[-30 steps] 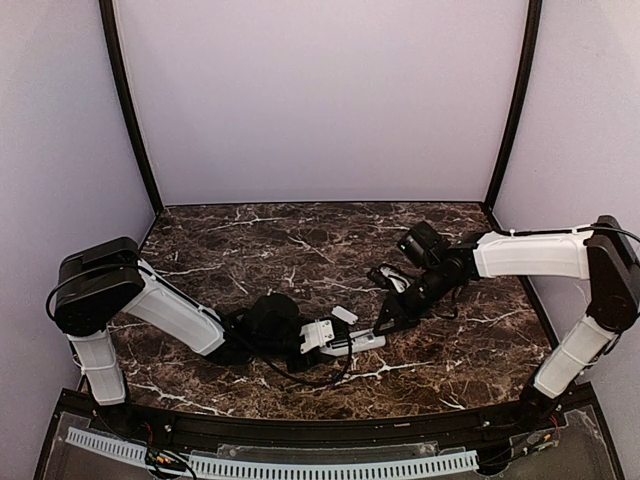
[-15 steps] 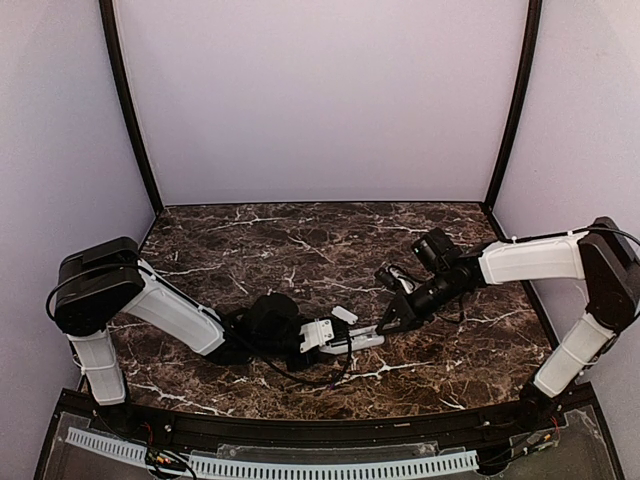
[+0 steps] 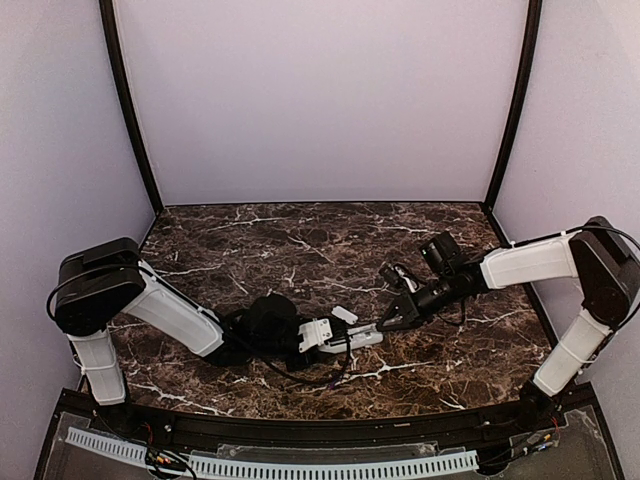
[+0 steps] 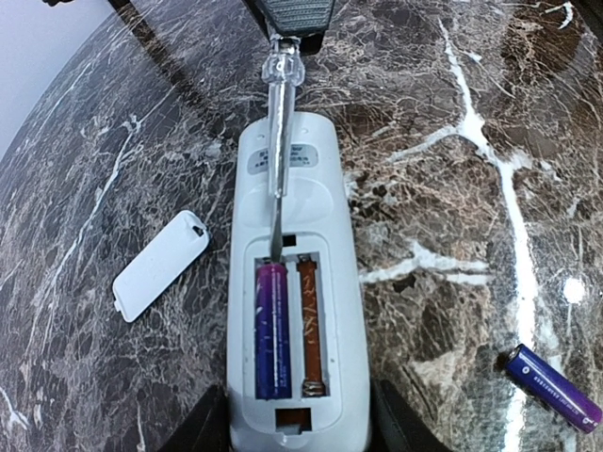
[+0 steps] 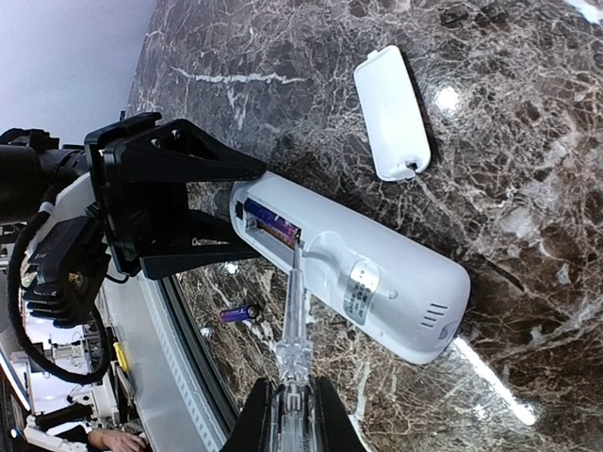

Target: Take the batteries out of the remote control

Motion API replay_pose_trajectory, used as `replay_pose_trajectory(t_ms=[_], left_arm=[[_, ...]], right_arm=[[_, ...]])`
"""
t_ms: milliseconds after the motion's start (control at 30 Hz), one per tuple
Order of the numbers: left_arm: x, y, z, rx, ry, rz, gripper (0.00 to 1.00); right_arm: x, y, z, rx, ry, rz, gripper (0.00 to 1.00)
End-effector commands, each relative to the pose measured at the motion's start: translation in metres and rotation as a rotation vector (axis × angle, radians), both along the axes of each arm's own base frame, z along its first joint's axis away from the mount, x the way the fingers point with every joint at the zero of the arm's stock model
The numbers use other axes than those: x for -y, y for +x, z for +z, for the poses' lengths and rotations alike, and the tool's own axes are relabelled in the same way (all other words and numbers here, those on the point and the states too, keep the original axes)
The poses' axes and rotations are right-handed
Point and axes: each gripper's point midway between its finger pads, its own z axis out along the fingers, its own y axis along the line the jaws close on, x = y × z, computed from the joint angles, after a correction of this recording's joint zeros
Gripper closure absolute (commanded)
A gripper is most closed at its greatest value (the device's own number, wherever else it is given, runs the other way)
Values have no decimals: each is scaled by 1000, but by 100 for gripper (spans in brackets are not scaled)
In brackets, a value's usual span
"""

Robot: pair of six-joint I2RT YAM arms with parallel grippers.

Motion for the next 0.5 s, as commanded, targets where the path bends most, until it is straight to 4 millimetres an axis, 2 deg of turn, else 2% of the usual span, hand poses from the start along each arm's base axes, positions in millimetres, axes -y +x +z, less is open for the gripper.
replay_pose_trajectory(t_ms=[0, 100, 200, 367, 467], left_arm=[[13, -15, -4, -47, -3, -50, 100], [14, -15, 2, -76, -34, -18, 100], [12, -15, 4, -96, -52, 4, 100], [12, -11, 7, -133, -74, 60, 100], [15, -4, 12, -163, -99, 120, 99]], right_arm=[[-6, 15, 10, 67, -16, -42, 100], [3, 19, 22, 68, -87, -104, 100], [10, 15, 38, 72, -130, -133, 100], [9, -3, 64, 70, -156, -133, 100], [7, -16, 70, 60, -193, -147, 100]])
